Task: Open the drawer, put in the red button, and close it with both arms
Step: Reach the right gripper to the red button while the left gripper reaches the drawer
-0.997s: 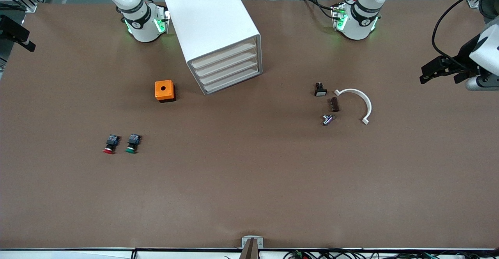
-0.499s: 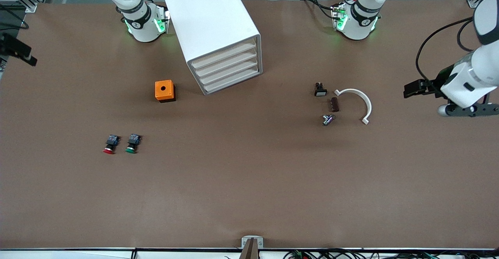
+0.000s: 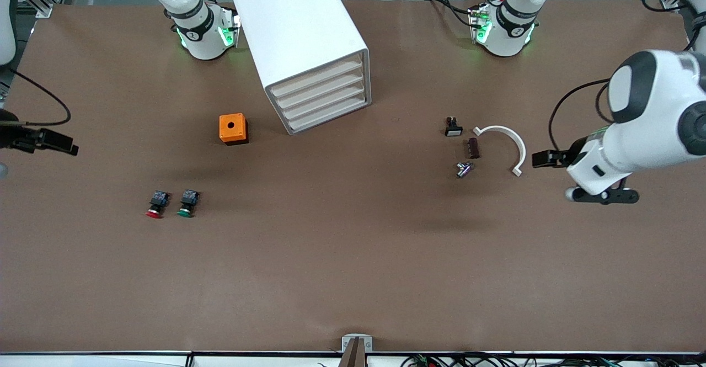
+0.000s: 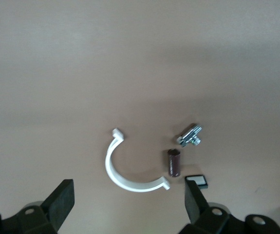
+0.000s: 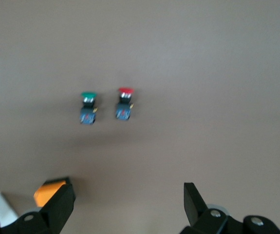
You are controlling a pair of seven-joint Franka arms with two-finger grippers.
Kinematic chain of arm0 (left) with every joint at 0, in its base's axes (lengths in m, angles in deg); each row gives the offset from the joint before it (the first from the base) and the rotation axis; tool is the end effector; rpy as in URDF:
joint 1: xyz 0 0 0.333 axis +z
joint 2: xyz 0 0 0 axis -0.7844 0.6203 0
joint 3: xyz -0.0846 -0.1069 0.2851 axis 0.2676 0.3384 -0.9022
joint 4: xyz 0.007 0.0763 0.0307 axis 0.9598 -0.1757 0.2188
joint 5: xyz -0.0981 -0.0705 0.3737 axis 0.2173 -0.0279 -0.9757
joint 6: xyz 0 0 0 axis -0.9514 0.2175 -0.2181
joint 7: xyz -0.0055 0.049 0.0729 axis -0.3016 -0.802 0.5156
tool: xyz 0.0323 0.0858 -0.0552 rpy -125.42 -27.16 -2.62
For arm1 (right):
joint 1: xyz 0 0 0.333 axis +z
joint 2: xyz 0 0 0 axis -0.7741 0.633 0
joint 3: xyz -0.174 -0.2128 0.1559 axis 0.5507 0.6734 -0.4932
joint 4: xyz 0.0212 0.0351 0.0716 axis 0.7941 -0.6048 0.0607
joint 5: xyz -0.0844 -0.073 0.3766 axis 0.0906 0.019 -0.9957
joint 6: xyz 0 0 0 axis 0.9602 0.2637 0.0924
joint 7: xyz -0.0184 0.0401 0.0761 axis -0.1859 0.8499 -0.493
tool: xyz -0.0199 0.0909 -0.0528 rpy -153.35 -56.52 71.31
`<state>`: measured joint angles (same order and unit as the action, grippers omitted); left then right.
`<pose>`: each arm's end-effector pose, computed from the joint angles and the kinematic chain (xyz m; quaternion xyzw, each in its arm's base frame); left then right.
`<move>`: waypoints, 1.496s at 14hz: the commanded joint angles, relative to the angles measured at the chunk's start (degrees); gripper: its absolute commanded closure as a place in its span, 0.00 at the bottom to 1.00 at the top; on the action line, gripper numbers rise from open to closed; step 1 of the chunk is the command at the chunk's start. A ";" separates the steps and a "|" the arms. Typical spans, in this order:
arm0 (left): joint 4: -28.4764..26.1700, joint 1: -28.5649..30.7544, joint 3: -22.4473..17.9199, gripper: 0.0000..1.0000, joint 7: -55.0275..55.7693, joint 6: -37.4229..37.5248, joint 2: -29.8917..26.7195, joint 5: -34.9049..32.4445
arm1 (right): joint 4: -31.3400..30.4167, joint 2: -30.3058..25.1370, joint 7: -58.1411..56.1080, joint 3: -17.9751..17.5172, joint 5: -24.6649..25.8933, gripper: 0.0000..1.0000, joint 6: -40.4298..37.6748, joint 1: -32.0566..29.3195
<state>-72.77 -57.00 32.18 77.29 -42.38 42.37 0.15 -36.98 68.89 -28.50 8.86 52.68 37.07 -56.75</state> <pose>0.6169 -0.0788 0.4261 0.9940 -0.0139 -0.1070 0.0153 0.5905 -0.1107 0.5231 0.9984 -0.0431 -0.0361 0.0024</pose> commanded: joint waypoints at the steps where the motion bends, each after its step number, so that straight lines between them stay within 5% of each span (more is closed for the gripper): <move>1: 1.16 -2.21 0.22 0.00 4.82 -2.06 3.39 0.75 | 0.10 0.70 1.73 -0.55 -0.08 0.00 0.72 -0.83; 10: 10.03 -14.07 0.40 0.00 36.36 3.37 13.06 2.49 | -15.70 2.28 11.33 -0.99 -1.31 0.00 22.14 0.30; 15: 12.32 -17.24 0.40 0.00 51.39 14.45 15.88 18.30 | -23.98 5.35 11.41 -0.99 -3.42 0.00 36.56 0.31; 21: 13.82 -18.39 0.48 0.00 73.70 14.63 20.45 30.44 | -25.92 12.12 11.50 -0.99 -5.35 0.00 46.85 0.75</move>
<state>-61.77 -75.08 32.90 143.76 -29.39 60.58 27.96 -62.60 79.61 -17.83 7.89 48.20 81.51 -56.56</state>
